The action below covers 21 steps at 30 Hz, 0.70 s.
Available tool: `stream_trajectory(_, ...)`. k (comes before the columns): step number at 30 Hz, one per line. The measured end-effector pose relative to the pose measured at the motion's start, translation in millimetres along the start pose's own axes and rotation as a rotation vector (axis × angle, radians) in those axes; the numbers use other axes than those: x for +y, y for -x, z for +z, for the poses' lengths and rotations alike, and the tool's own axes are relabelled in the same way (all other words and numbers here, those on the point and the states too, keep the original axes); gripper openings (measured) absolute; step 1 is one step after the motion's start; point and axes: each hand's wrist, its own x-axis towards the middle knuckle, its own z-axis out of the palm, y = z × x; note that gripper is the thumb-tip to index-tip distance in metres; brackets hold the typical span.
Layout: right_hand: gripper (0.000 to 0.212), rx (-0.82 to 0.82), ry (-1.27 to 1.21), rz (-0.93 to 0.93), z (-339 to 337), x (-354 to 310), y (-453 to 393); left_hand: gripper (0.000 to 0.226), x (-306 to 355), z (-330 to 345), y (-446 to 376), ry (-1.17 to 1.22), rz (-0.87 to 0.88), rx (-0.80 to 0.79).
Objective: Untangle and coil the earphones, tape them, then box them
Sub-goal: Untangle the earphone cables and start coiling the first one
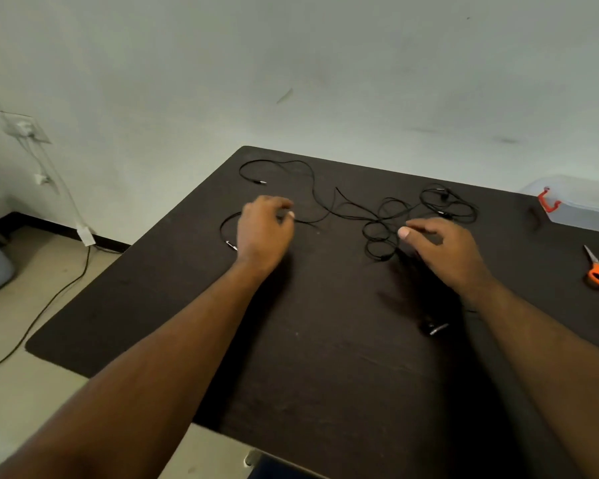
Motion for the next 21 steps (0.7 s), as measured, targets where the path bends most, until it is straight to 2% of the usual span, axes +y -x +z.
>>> stream_trajectory(1, 0.033, 0.06, 0.063, -0.06, 6.8, -6.9, -8.2, 0.031, -15.0, -10.2, -7.9, -0.098, -0.046, 0.025)
stream_trajectory(3, 0.025, 0.052, 0.194, -0.23, 27.7, -23.7, -28.9, 0.039, -39.7, -25.3, -19.2, -0.267, -0.212, 0.001)
stream_trajectory(5, 0.024, -0.047, 0.318, -0.407, 53.1, -44.2, -50.7, 0.044, -56.2, -33.5, -23.2, -0.38, -0.338, -0.051)
stream_trajectory(7, 0.032, -0.177, 0.416, -0.528, 82.3, -63.0, -68.0, 0.042, -68.0, -33.5, -24.8, -0.428, -0.376, -0.058)
stream_trajectory(9, 0.044, -0.328, 0.546, -0.52, 108.3, -77.1, -75.3, 0.032, -70.3, -28.4, -26.0, -0.431, -0.362, -0.042)
stream_trajectory(11, 0.044, -0.401, 0.681, -0.42, 126.6, -81.7, -75.3, 0.022, -69.0, -24.0, -26.4, -0.411, -0.314, -0.036)
stream_trajectory(13, 0.029, -0.33, 0.761, -0.398, 131.6, -82.5, -71.7, 0.013, -67.2, -24.0, -24.4, -0.324, -0.245, -0.034)
stream_trajectory(16, 0.02, -0.262, 0.829, -0.404, 122.8, -82.4, -65.0, 0.011, -63.0, -29.0, -19.3, 0.1, -0.172, -0.088)
stream_trajectory(18, 0.017, -0.266, 0.75, -0.38, 109.8, -76.3, -59.3, 0.012, -50.5, -31.5, -12.7, 0.369, -0.154, -0.122)
stream_trajectory(21, 0.012, -0.159, 0.542, -0.347, 78.0, -66.1, -52.4, 0.014, -36.1, -29.1, -11.8, 0.536, -0.119, -0.109)
